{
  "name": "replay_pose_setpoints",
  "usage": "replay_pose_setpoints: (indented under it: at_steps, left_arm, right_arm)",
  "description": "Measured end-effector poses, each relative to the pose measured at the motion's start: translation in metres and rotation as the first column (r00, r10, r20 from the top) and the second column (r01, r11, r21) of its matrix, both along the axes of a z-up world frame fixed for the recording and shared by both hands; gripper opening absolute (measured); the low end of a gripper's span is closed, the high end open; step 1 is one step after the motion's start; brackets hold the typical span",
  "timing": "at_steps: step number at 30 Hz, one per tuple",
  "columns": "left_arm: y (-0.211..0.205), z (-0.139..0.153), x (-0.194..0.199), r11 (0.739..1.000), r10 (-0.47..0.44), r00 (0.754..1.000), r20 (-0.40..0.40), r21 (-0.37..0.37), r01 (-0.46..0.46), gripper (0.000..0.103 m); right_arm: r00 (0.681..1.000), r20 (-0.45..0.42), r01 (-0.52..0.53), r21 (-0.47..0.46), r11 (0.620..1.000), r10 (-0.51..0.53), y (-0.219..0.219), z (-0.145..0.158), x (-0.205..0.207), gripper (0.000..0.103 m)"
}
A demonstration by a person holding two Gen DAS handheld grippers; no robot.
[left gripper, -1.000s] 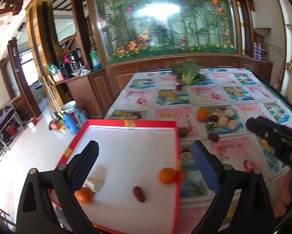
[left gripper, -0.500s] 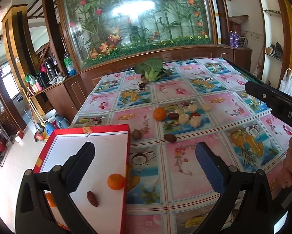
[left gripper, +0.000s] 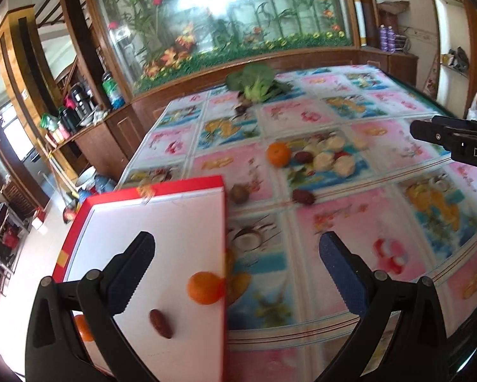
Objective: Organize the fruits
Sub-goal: 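Grasp a round beige cake with the right tool while the left grasps a red date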
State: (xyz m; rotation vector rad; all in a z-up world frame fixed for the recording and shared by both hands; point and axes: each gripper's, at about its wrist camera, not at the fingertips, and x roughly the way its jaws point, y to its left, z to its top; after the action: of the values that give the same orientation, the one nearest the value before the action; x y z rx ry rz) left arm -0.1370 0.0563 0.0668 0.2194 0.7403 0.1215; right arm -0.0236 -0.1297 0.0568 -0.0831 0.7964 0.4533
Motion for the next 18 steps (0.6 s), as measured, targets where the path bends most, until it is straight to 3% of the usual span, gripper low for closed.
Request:
replay_pose_setpoints:
  at_steps: [6, 10, 12, 13, 18]
  left_arm:
    - [0.029, -0.003, 0.005, 0.999, 0.024, 0.999, -0.028, -0.03, -0.025, 0.103]
    - [0.025, 0.001, 0.01, 0.997, -0.033, 0.999, -0.034, -0.065, 0.031, 0.103]
    - [0.02, 0.001, 0.014, 0.995, -0.057, 0.997, -0.05, -0.087, 0.053, 0.103]
    - [0.016, -0.001, 0.017, 0.993, -0.067, 0.996, -0.058, -0.096, 0.062, 0.103]
    - [-0.006, -0.012, 0.039, 0.988, -0.099, 0.989, -0.11, -0.133, 0.084, 0.103]
  right_arm:
    - [0.993, -0.087, -0.078, -0.031, 0.996, 0.075, 0.034, -0.02, 0.021, 0.066]
    - [0.99, -0.11, -0.098, -0.053, 0.994, 0.092, 0.046, -0.03, 0.029, 0.045]
    - [0.992, -0.076, -0.106, -0.081, 0.991, 0.1, 0.048, -0.03, 0.027, 0.037]
    - [0.992, -0.071, -0.108, -0.077, 0.991, 0.103, 0.049, -0.03, 0.028, 0.026]
    - [0.99, -0.075, -0.121, -0.022, 0.992, 0.119, 0.03, -0.026, 0.031, 0.026]
